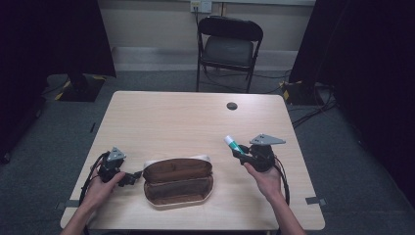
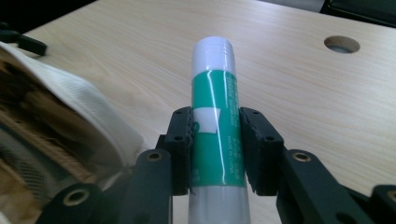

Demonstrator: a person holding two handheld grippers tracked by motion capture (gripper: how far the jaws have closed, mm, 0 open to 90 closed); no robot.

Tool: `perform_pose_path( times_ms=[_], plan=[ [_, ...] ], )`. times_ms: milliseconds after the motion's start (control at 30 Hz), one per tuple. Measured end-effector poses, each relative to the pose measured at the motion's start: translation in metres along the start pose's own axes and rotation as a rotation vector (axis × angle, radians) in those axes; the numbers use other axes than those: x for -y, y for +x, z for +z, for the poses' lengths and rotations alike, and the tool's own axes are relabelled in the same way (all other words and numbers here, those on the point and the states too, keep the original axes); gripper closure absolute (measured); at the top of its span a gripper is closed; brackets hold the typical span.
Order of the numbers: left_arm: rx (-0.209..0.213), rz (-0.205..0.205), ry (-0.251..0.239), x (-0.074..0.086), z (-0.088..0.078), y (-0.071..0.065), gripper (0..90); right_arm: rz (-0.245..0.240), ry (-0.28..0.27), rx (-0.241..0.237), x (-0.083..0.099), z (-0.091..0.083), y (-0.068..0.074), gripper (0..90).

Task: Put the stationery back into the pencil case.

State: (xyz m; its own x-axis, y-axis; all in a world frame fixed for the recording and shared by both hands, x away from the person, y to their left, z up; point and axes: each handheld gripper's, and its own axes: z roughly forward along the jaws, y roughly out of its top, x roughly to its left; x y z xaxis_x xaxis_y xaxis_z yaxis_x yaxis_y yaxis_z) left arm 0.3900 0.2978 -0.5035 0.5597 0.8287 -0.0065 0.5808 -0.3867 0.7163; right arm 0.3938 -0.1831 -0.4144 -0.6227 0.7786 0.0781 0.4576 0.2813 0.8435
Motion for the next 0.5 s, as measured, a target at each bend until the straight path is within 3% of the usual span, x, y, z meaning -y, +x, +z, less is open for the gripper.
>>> perform_pose_path(
  times_ms=[100, 167, 200, 400, 500],
  plan=[
    [-0.001, 0.001, 0.001, 0.0, 0.0, 0.0, 0.0, 0.018, -0.031, -0.043, -0.005, -0.013, 0.009, 66.1],
    [0.0, 0.0, 0.0, 0.0, 0.0, 0.0, 0.0, 0.006, -0.033, -0.034, -0.008, -0.021, 0.017, 66.1],
    [-0.001, 0.0, 0.001, 0.0, 0.0, 0.0, 0.0, 0.005, -0.038, -0.053, -0.009, -0.025, 0.019, 66.1],
    [-0.001, 0.0, 0.001, 0.0, 0.0, 0.0, 0.0, -0.039, -0.079, -0.115, -0.02, -0.039, 0.037, 66.1],
    [0.0, 0.001, 0.001, 0.0, 0.0, 0.0, 0.0, -0.087, -0.082, -0.137, -0.025, -0.04, 0.051, 66.1]
  ],
)
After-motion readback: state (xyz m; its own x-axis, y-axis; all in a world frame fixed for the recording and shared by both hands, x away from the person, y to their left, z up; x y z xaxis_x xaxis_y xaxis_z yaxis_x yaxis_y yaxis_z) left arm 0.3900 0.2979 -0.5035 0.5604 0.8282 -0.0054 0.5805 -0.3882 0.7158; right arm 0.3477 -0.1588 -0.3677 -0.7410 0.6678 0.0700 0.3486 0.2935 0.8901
